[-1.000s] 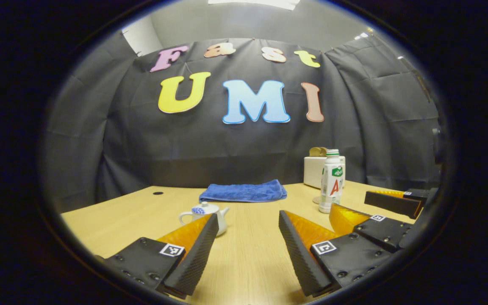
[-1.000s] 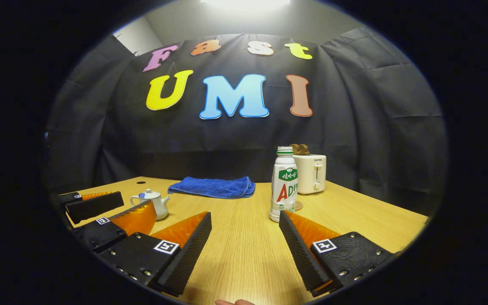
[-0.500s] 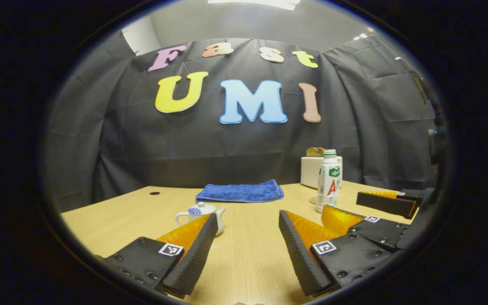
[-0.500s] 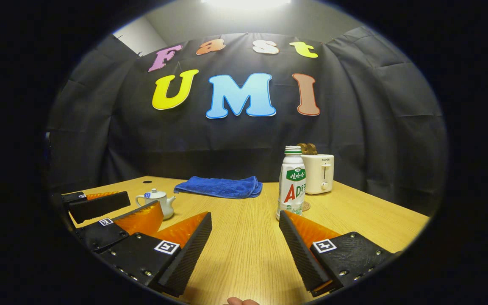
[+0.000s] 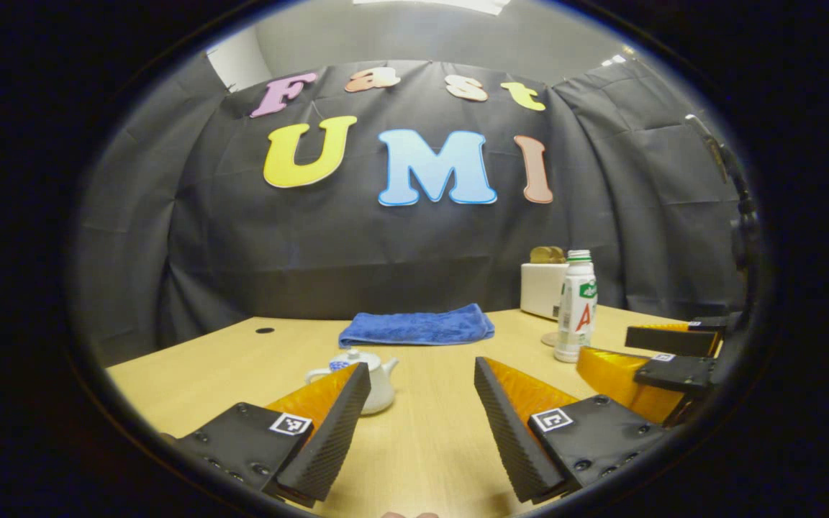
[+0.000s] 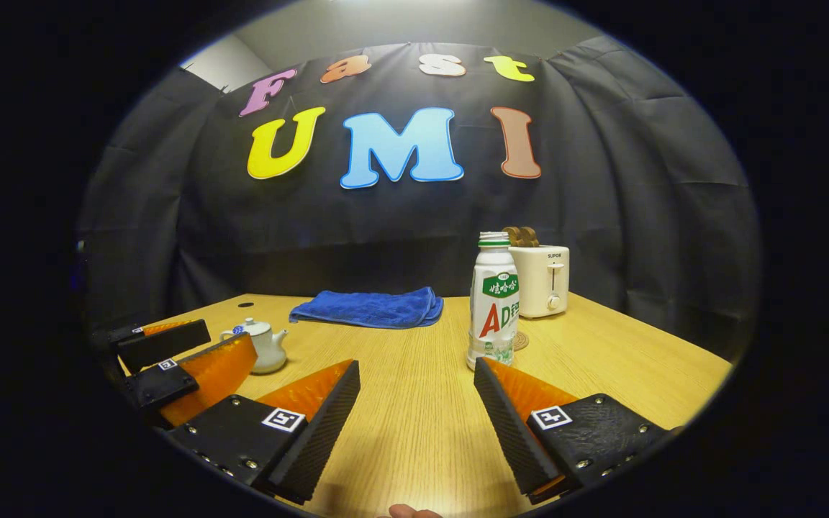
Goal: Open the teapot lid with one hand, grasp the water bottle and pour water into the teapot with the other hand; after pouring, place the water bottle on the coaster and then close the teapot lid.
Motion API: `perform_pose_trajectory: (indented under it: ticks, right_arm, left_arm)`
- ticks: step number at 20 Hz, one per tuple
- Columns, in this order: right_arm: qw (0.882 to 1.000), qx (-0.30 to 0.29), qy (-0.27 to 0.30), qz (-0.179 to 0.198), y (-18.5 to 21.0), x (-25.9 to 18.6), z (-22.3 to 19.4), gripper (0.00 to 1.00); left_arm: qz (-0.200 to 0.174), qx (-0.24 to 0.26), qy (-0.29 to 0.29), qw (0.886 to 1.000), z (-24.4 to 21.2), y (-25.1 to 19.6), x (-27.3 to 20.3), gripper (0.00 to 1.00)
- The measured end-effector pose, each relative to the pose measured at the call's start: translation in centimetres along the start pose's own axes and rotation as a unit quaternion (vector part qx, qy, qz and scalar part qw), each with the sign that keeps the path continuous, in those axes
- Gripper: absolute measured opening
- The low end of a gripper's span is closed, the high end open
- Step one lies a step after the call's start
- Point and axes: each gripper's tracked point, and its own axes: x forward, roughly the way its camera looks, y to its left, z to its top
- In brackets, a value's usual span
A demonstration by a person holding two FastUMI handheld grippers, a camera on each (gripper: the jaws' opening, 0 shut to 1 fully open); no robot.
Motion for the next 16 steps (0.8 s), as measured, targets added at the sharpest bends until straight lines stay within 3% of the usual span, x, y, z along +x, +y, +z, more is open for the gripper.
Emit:
perform_pose_trajectory:
  ticks: [4,11,16]
  right_arm:
    - [1.0,0.0,-0.022,0.0,-0.2,0.1,1.5,0.98]
    - [1.0,-0.001,-0.026,0.005,-0.2,0.4,1.8,0.98]
    - [0.999,0.02,-0.032,0.009,-0.4,0.5,2.2,0.98]
  left_arm:
    - [0.022,-0.004,-0.008,1.0,1.4,3.5,3.4,1.0]
    - [0.031,-0.03,0.033,0.999,-1.1,6.0,8.6,1.0]
    - [0.037,-0.011,0.044,0.998,-1.6,6.7,10.0,1.0]
